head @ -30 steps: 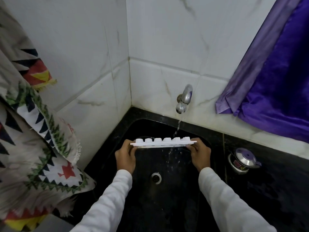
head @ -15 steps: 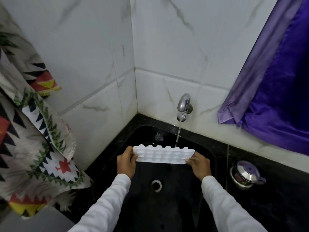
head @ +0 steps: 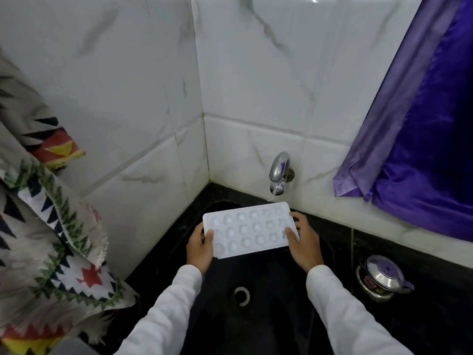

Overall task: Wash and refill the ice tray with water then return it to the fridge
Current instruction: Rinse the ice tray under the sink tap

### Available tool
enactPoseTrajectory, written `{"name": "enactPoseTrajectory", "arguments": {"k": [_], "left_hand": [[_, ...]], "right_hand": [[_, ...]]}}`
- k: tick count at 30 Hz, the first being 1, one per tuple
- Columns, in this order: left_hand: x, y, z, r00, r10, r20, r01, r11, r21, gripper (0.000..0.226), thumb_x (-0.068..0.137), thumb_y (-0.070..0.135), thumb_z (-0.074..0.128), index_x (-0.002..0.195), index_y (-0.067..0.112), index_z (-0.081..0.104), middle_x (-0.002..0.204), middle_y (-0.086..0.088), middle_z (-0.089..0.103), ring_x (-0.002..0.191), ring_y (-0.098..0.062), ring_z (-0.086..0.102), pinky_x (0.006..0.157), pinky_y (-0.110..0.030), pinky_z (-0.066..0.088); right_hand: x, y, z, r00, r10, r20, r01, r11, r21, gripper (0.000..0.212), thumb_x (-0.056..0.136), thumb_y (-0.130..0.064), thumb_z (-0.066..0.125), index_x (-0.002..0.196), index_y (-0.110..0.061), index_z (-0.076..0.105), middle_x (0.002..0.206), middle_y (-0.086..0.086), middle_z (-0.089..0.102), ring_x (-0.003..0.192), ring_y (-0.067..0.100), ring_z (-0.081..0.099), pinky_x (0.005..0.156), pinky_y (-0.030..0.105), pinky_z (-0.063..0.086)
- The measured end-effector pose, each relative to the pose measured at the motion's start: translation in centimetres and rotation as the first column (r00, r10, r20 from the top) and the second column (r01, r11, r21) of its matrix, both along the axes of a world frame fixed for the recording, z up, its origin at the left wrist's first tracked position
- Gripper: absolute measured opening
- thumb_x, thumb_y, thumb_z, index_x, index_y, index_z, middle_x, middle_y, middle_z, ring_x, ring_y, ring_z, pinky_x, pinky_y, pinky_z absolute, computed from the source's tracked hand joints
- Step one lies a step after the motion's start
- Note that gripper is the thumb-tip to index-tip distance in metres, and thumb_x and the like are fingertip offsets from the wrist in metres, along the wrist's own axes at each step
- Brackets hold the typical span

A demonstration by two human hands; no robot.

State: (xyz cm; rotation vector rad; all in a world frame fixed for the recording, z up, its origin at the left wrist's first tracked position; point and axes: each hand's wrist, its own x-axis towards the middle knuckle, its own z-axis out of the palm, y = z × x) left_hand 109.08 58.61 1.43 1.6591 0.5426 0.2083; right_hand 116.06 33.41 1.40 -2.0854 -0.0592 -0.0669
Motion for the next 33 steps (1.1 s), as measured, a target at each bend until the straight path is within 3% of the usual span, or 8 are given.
{"name": "enactPoseTrajectory", "arguments": {"k": [3, 7, 12, 18, 22, 29, 33], "left_hand": [[0.9, 0.0, 0.0, 1.000, 0.010, 0.015, -0.009, 0.998, -0.057, 0.023, 0.103, 0.019, 0.050, 0.121, 0.027, 0.062, 0.112, -0.002, 0.072, 0.104, -0.021, 0.069, 0.095, -0.047, 0.056], [1.4, 0.3, -0.4, 1.000, 0.019, 0.014, -0.018, 0.995, -0.093, 0.021, 0.102, 0.018, 0.051, 0.117, 0.027, 0.064, 0.107, -0.002, 0.073, 0.100, -0.022, 0.071, 0.093, -0.047, 0.057], [1.2, 0.4, -0.7, 1.000, -0.009, 0.014, 0.010, 0.998, -0.067, 0.030, 0.102, 0.019, 0.052, 0.130, 0.023, 0.062, 0.104, -0.001, 0.075, 0.099, -0.019, 0.071, 0.092, -0.046, 0.058], [1.2, 0.4, -0.7, 1.000, -0.007, 0.004, 0.007, 0.997, -0.076, 0.030, 0.101, 0.018, 0.053, 0.130, 0.022, 0.062, 0.098, 0.000, 0.075, 0.096, -0.020, 0.072, 0.091, -0.045, 0.058], [1.3, 0.6, -0.3, 1.000, -0.023, -0.003, 0.022, 0.998, -0.065, 0.027, 0.102, 0.017, 0.052, 0.126, 0.023, 0.063, 0.098, 0.000, 0.075, 0.095, -0.020, 0.072, 0.091, -0.043, 0.058], [1.8, 1.0, 0.4, 0.999, -0.041, 0.001, 0.041, 0.998, -0.042, 0.030, 0.101, 0.018, 0.052, 0.129, 0.020, 0.063, 0.101, 0.001, 0.075, 0.098, -0.019, 0.071, 0.093, -0.044, 0.057], [1.9, 1.1, 0.3, 0.999, -0.037, 0.000, 0.037, 0.998, -0.057, 0.027, 0.101, 0.016, 0.052, 0.125, 0.022, 0.063, 0.098, 0.000, 0.075, 0.095, -0.019, 0.072, 0.091, -0.044, 0.057]], "right_hand": [[0.5, 0.7, 0.9, 0.995, 0.101, 0.014, -0.097, 0.978, -0.183, 0.038, 0.101, -0.023, 0.047, 0.137, -0.038, 0.049, 0.146, 0.001, 0.038, 0.133, 0.022, 0.039, 0.109, 0.038, 0.036], [1.1, 1.6, 1.9, 0.988, 0.152, -0.020, -0.145, 0.888, -0.435, 0.034, 0.104, -0.041, 0.038, 0.136, -0.048, 0.047, 0.154, 0.001, 0.024, 0.136, 0.026, 0.031, 0.108, 0.043, 0.038], [1.2, 2.2, 2.4, 0.982, 0.179, -0.064, -0.188, 0.859, -0.476, 0.034, 0.104, -0.040, 0.040, 0.135, -0.047, 0.051, 0.158, 0.003, 0.014, 0.136, 0.032, 0.033, 0.107, 0.043, 0.038], [1.2, 3.0, 2.4, 0.989, 0.132, -0.059, -0.144, 0.874, -0.463, 0.030, 0.103, -0.030, 0.044, 0.127, -0.036, 0.061, 0.158, 0.007, 0.016, 0.136, 0.036, 0.034, 0.100, 0.039, 0.042], [1.1, 3.3, 2.2, 0.992, 0.127, -0.022, -0.122, 0.861, -0.494, 0.030, 0.103, -0.032, 0.046, 0.129, -0.038, 0.060, 0.159, 0.006, 0.015, 0.136, 0.034, 0.034, 0.097, 0.035, 0.043], [1.4, 3.7, 2.1, 0.995, 0.101, -0.011, -0.092, 0.849, -0.520, 0.029, 0.103, -0.031, 0.044, 0.126, -0.036, 0.059, 0.159, 0.004, 0.014, 0.133, 0.033, 0.036, 0.090, 0.036, 0.047], [1.4, 3.8, 2.1, 0.994, 0.105, 0.014, -0.080, 0.829, -0.554, 0.032, 0.103, -0.032, 0.044, 0.131, -0.038, 0.058, 0.159, 0.005, 0.014, 0.133, 0.032, 0.036, 0.094, 0.041, 0.048]]}}
